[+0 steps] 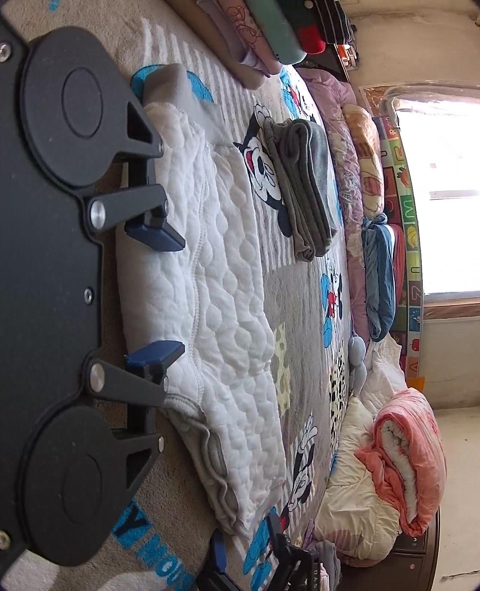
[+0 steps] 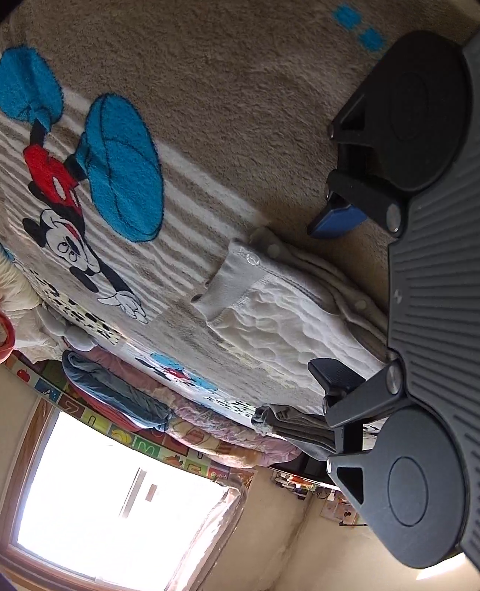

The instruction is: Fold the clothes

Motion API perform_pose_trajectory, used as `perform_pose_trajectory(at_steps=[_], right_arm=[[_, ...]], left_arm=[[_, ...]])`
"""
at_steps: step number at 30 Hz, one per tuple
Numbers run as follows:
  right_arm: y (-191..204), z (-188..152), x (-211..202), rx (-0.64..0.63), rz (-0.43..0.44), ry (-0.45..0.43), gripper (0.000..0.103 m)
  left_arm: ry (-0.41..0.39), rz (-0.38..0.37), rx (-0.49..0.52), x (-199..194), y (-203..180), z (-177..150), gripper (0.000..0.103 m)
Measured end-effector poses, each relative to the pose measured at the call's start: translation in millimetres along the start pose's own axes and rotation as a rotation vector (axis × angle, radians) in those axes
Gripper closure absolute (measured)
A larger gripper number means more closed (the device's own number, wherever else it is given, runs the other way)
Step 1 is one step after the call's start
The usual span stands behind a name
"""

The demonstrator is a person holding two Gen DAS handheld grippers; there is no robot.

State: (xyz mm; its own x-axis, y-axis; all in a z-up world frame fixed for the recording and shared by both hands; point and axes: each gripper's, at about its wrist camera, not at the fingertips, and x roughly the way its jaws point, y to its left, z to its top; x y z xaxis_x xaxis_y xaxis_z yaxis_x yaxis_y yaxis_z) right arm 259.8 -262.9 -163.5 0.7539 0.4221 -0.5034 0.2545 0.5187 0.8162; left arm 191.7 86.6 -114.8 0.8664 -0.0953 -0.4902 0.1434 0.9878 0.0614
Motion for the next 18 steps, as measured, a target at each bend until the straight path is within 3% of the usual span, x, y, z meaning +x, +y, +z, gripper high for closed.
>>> perform_pose_trajectory(at_steps=[4, 9, 13, 14, 15, 18], right_arm=[[3.2, -0.8, 10.8, 0.054, 0.004, -0.025, 0.027], [-5.3, -12.3, 14.4, 0.082, 0.031, -0.155, 0.046], [-4.6, -19.8, 15.8, 0.052, 0.036, -0.228, 0.047], [-5.0, -20.1, 17.1, 0.050, 0.038, -0.230, 0.056], [-7.0, -19.9, 18.8, 0.058, 0.040, -0.225, 0.081], [-11.8, -19.7, 21.0, 0.078, 0.052, -0.215, 0.085]], left_arm=[[-0.001, -0.005, 0.001, 4.5, -0.3, -0.5, 0.051], [-0.003, -0.030, -0.020, 5.7, 5.5, -1.5, 0.050], [0.011, -0.062, -0.046, 7.8, 11.0, -3.3, 0.050], [0.016, -0.070, -0.053, 8.7, 12.3, -3.7, 0.050], [0.020, -0.078, -0.059, 9.2, 13.1, -3.7, 0.050], [0.029, -0.094, -0.061, 7.7, 12.4, -3.0, 0.049]])
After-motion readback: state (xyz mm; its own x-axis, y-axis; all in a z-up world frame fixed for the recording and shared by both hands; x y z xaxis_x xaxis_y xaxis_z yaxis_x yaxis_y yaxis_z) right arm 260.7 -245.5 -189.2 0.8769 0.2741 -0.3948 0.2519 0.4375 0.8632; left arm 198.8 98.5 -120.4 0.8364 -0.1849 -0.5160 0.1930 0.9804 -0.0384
